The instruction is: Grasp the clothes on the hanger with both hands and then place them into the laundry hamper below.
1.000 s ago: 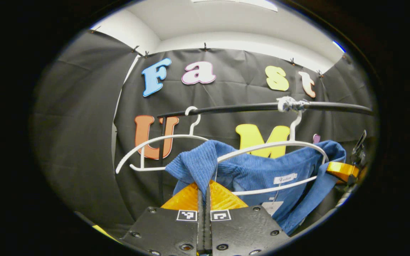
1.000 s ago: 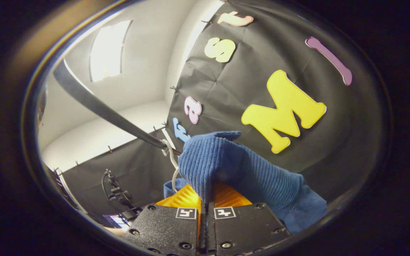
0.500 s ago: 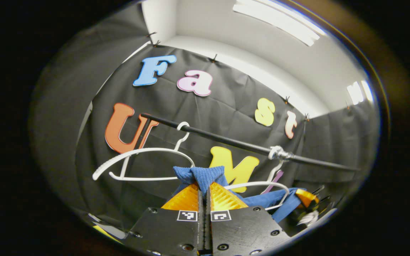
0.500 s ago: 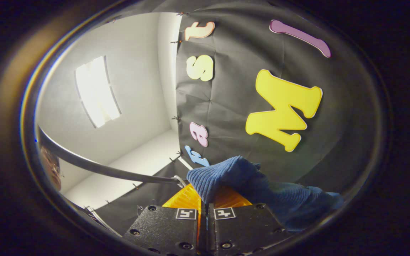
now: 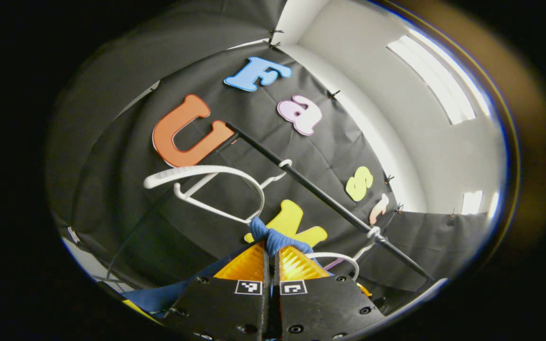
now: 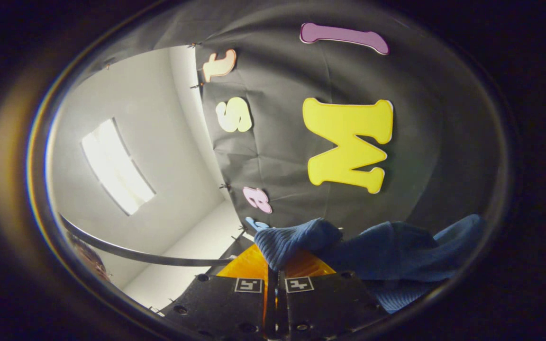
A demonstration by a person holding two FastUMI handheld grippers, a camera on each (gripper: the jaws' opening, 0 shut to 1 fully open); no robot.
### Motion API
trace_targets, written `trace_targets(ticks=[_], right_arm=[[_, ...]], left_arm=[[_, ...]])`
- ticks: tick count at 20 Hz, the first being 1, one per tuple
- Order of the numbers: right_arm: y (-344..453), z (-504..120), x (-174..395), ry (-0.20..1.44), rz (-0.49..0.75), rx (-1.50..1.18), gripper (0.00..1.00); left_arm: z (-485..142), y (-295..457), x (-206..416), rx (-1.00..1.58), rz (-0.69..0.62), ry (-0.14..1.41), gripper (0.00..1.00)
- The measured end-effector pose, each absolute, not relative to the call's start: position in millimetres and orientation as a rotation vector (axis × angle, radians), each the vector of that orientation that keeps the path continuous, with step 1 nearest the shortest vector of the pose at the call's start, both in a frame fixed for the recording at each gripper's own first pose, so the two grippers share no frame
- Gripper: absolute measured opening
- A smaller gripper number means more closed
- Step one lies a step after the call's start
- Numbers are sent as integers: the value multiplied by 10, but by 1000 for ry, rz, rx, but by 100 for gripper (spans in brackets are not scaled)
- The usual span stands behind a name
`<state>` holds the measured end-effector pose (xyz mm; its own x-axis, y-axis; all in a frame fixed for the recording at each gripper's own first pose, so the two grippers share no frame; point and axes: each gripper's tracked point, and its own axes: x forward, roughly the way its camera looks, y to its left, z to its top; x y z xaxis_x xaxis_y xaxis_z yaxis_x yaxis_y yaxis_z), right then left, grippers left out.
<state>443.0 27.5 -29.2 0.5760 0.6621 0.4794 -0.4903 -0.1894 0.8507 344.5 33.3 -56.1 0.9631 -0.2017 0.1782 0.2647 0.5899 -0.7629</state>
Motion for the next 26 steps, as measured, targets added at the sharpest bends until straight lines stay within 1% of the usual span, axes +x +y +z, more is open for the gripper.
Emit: trace_targets(ticks=[2, 3, 4, 6, 7, 9, 11, 13, 14, 16, 17, 19, 23, 26], right_arm=[[227, -362, 4476, 165, 1009, 1457, 4], [202, -417, 4507, 168, 991, 1467, 4], [185, -460, 4521, 176, 979, 1477, 4], [159, -562, 4554, 196, 947, 1491, 4], [175, -685, 4617, 218, 908, 1485, 4], [251, -957, 4642, 298, 848, 1470, 4], [277, -1097, 4584, 324, 826, 1461, 4], [292, -1193, 4524, 340, 810, 1436, 4], [331, -1258, 4492, 350, 810, 1416, 4], [350, -1331, 4451, 374, 802, 1392, 4], [372, -1358, 4428, 384, 798, 1391, 4], [440, -1370, 4365, 396, 795, 1388, 4], [641, -1366, 4101, 428, 828, 1311, 4], [820, -1311, 3886, 447, 854, 1259, 4]], left_arm=[[-667, 343, 3454, -915, -267, -61, 0], [-697, 343, 3464, -924, -265, -60, 3], [-716, 340, 3459, -934, -270, -57, 0], [-762, 343, 3440, -952, -272, -58, 0], [-793, 334, 3451, -963, -270, -55, 0], [-928, 338, 3527, -985, -246, -25, 0], [-1124, 341, 3545, -986, -224, 10, 0], [-1285, 346, 3422, -981, -205, 38, 0], [-1384, 346, 3381, -970, -200, 63, 5], [-1556, 317, 3344, -943, -190, 115, 5], [-1596, 297, 3306, -929, -192, 129, 0], [-1610, 226, 3202, -927, -214, 143, 0], [-1574, 52, 3083, -889, -239, 166, 0], [-1454, -185, 2921, -861, -294, 177, 0]])
